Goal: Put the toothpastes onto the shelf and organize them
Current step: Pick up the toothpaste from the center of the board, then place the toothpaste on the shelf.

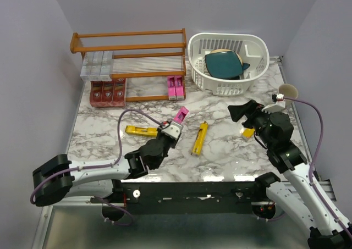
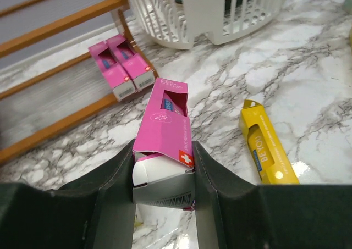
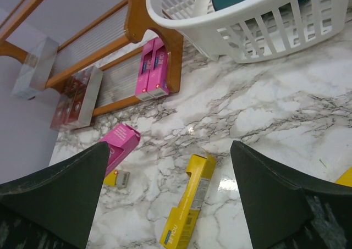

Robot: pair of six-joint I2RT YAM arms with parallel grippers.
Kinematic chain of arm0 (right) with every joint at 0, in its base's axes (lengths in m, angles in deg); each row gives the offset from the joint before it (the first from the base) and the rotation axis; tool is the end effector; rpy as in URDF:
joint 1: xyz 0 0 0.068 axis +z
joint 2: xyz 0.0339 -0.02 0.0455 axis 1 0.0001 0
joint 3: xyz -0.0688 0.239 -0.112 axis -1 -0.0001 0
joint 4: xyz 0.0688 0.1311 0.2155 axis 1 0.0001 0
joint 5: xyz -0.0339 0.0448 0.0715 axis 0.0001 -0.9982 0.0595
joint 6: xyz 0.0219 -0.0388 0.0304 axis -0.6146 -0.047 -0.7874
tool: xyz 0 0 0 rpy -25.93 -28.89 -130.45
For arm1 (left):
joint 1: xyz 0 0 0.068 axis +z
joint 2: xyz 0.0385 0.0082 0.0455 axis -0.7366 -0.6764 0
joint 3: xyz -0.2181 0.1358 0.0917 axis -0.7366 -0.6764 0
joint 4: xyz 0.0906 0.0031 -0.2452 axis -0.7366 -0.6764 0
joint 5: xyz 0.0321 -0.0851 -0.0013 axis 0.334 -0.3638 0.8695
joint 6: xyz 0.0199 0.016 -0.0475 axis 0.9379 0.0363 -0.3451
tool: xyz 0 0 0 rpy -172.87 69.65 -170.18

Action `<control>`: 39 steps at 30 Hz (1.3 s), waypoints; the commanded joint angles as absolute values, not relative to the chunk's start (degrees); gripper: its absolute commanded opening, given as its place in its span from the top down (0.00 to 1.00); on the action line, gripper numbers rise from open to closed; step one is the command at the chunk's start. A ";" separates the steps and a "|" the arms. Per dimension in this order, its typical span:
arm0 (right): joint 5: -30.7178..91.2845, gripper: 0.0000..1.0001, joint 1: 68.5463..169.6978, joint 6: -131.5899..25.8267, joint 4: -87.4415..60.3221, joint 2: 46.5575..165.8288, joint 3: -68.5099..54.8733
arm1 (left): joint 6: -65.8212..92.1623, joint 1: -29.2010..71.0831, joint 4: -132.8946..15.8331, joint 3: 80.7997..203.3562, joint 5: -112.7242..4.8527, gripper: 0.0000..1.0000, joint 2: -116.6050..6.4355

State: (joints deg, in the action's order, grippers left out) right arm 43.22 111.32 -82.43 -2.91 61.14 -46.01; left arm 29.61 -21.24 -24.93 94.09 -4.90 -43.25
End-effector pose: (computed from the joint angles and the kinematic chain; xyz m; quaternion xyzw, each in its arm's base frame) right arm 0.1489 0.0547 0.3098 0.1299 0.7594 0.2759 0.5748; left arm 0.1056 -0.2065 0.2344 0.2184 0.6904 -0.1232 0.6786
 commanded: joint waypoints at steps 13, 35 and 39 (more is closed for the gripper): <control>46.45 0.00 111.44 -75.51 -15.28 63.26 -53.89 | 5.68 1.20 -19.52 81.61 -6.63 0.63 -28.36; 47.77 0.00 111.44 -75.95 -20.39 62.47 -59.34 | 11.92 12.81 15.56 97.06 -12.98 0.63 -70.98; 47.59 0.00 111.44 -76.04 -20.92 62.90 -59.60 | 9.82 13.16 13.56 99.70 -13.68 0.59 -76.17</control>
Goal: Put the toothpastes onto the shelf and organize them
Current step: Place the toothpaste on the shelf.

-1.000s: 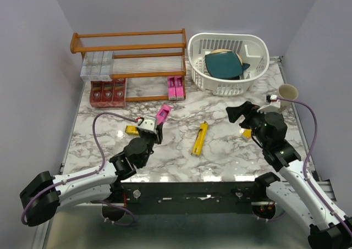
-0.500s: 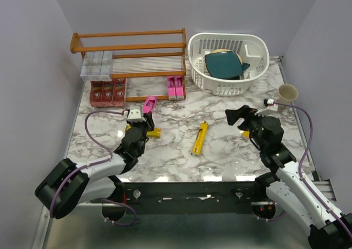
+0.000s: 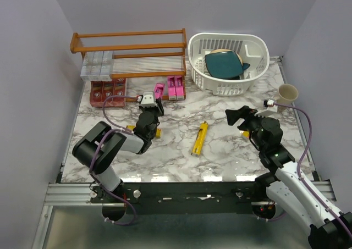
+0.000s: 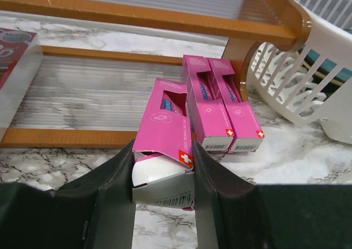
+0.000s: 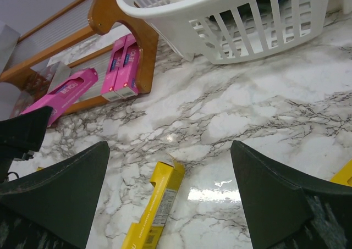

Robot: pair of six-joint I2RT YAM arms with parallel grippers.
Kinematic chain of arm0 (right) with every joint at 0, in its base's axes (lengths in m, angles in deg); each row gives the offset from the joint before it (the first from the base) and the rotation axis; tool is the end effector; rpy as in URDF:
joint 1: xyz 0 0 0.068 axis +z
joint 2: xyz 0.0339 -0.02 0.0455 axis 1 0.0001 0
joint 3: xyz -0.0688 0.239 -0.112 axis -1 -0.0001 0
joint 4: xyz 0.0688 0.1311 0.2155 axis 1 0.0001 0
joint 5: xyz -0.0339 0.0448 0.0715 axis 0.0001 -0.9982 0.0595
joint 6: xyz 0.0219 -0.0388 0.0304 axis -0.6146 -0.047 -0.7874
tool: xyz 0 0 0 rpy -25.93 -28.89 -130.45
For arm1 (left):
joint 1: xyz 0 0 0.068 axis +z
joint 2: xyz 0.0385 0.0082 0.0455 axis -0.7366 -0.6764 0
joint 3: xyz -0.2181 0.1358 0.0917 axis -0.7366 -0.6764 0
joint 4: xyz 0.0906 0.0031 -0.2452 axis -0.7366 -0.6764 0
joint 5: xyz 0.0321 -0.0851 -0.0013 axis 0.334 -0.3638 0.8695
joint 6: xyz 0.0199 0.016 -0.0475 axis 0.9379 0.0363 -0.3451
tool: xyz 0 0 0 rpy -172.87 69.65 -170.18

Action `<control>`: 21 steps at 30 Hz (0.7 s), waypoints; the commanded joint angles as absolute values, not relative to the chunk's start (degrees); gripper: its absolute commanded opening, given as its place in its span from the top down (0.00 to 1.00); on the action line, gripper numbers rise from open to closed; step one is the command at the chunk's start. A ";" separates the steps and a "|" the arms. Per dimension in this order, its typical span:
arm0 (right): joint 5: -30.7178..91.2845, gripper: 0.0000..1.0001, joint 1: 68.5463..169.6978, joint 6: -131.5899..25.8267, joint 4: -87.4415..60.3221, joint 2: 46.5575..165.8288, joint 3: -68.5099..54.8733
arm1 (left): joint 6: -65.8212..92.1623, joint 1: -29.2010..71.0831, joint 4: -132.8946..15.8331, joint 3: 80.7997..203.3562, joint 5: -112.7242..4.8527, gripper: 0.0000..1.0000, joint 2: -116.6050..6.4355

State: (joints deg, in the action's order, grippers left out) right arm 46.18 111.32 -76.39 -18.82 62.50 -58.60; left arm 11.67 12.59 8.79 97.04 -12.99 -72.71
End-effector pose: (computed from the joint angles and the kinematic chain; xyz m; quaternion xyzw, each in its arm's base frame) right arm 0.1606 0.0573 0.2578 0.1061 0.7517 0.2333 0.6077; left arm 0.2511 -0.1514 0.1845 -0.0772 0.6842 -0.1078 0.7171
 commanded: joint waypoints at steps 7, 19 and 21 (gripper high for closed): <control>47.33 0.00 111.35 -76.04 -20.92 63.17 -59.51 | 5.33 13.34 5.65 102.25 -14.03 0.44 -76.89; 47.42 0.00 111.44 -75.86 -20.22 62.29 -59.51 | -0.38 13.43 -16.06 106.65 -15.00 0.27 -73.12; 47.33 0.00 111.35 -75.86 -20.05 62.20 -59.43 | -0.56 13.34 -22.27 107.00 -15.61 0.20 -70.31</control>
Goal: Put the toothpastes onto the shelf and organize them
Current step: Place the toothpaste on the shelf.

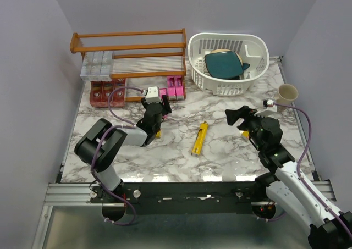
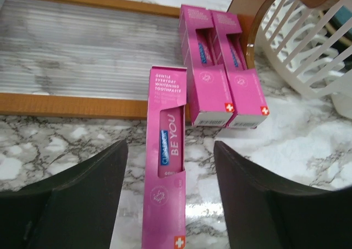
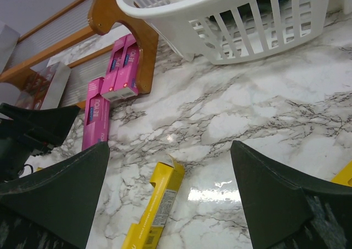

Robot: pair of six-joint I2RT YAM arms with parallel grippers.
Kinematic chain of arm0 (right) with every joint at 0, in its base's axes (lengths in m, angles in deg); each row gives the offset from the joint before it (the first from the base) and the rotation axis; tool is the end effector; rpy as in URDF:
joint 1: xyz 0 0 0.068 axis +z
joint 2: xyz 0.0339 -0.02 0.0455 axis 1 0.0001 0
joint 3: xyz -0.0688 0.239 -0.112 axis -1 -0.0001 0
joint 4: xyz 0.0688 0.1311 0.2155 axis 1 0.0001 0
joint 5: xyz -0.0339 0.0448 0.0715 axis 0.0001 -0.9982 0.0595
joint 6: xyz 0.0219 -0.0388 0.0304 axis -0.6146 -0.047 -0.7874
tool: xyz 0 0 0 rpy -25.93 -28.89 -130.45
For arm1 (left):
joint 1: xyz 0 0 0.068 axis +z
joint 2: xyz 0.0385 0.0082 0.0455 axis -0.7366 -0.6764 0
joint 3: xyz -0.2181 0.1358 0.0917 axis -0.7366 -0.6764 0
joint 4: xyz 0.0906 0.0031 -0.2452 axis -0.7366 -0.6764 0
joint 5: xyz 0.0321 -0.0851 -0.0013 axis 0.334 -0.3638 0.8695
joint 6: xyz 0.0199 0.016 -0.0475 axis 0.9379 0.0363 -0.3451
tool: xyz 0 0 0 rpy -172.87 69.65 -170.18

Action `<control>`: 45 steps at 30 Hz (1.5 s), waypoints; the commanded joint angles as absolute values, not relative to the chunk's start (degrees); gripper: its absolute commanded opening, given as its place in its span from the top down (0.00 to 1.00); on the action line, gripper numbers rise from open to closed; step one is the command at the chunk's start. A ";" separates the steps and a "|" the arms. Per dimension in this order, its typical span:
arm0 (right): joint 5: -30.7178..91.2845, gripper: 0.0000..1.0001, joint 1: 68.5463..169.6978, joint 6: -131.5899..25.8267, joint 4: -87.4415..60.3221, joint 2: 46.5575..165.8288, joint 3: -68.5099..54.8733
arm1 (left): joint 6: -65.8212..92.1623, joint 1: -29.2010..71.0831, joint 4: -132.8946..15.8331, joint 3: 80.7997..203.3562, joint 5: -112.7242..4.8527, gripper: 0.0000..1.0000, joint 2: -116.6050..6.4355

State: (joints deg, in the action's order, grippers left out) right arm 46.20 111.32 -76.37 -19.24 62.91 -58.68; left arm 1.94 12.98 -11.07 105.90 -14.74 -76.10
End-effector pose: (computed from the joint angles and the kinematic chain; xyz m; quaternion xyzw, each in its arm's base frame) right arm 0.1617 0.0577 0.2570 0.1060 0.7521 0.2329 0.6074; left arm 0.2786 -0.1690 0.1727 -0.0936 0.7564 -0.1137 0.6374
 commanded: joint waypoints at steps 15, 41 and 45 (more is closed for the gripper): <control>47.15 0.01 111.35 -75.69 -19.87 61.67 -59.51 | -3.63 11.67 -39.19 105.86 -22.82 0.20 -68.18; 46.71 0.02 111.44 -75.77 -20.13 61.67 -59.69 | -1.09 10.35 -45.43 114.20 -21.51 0.57 -75.83; 46.45 0.02 111.44 -75.86 -20.22 61.76 -59.78 | -0.56 10.44 -46.13 114.47 -20.45 0.62 -74.60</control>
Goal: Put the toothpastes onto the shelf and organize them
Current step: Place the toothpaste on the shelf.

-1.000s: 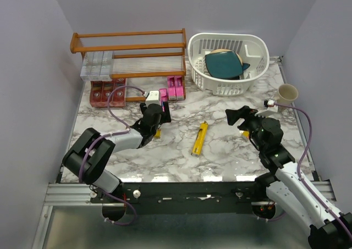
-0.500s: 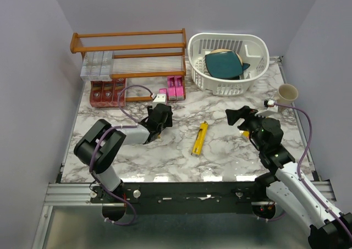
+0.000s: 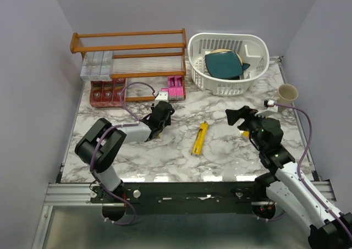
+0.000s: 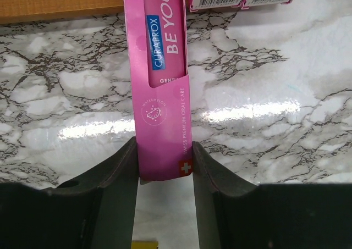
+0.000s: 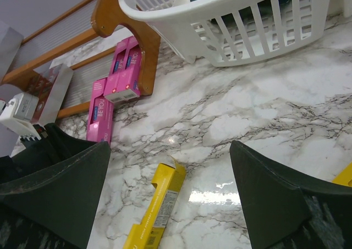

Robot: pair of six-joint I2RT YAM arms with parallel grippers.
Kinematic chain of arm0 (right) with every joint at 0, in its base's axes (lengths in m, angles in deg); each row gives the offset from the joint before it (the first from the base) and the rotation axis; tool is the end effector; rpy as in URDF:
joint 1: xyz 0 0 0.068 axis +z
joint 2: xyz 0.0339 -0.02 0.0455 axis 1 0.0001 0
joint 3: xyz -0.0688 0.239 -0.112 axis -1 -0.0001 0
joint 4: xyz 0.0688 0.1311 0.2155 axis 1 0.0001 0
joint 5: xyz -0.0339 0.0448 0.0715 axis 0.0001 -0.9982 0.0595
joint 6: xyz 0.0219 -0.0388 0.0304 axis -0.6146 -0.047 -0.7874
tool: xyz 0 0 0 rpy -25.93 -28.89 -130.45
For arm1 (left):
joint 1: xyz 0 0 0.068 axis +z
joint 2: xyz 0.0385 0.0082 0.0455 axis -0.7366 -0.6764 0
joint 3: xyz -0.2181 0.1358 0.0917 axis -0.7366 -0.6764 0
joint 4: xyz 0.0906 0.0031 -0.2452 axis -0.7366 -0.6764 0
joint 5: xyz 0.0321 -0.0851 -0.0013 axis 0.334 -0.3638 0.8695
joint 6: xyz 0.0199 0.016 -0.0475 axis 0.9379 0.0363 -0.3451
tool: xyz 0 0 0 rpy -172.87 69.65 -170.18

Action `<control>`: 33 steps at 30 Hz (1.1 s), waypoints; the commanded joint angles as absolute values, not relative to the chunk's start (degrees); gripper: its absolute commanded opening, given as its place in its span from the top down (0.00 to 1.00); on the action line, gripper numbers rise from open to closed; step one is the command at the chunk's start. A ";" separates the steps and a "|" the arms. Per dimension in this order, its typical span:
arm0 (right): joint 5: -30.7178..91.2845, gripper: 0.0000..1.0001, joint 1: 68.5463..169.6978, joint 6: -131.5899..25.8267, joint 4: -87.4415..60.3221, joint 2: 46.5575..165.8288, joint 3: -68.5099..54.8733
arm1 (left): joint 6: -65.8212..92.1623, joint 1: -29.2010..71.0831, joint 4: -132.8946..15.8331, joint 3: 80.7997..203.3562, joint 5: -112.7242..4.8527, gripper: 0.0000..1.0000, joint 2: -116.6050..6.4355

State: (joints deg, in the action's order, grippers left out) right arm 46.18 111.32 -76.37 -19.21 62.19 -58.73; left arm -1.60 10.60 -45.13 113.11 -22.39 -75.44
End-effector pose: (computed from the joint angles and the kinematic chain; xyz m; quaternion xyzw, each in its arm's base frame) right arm 0.1600 0.0571 0.2585 0.1059 0.7485 0.2351 0.6110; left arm 0.2712 -0.1856 0.1538 -0.0094 0.8813 -0.0749 0.4665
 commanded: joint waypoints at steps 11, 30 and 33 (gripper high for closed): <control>46.27 0.02 111.44 -75.86 -20.31 61.59 -59.69 | -1.35 11.14 -47.89 115.79 -18.25 0.64 -71.53; 46.71 0.02 111.44 -75.77 -19.96 61.23 -59.69 | 2.69 17.64 -51.93 128.88 -25.19 0.63 -79.07; 46.62 0.02 111.35 -75.77 -19.87 61.23 -59.69 | 2.78 18.35 -52.37 130.99 -26.51 0.62 -80.83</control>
State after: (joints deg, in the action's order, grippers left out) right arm 46.15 111.32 -76.37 -19.21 61.80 -58.75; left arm 1.53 17.22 -51.90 127.91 -23.46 -78.13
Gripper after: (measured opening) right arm 0.976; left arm 0.444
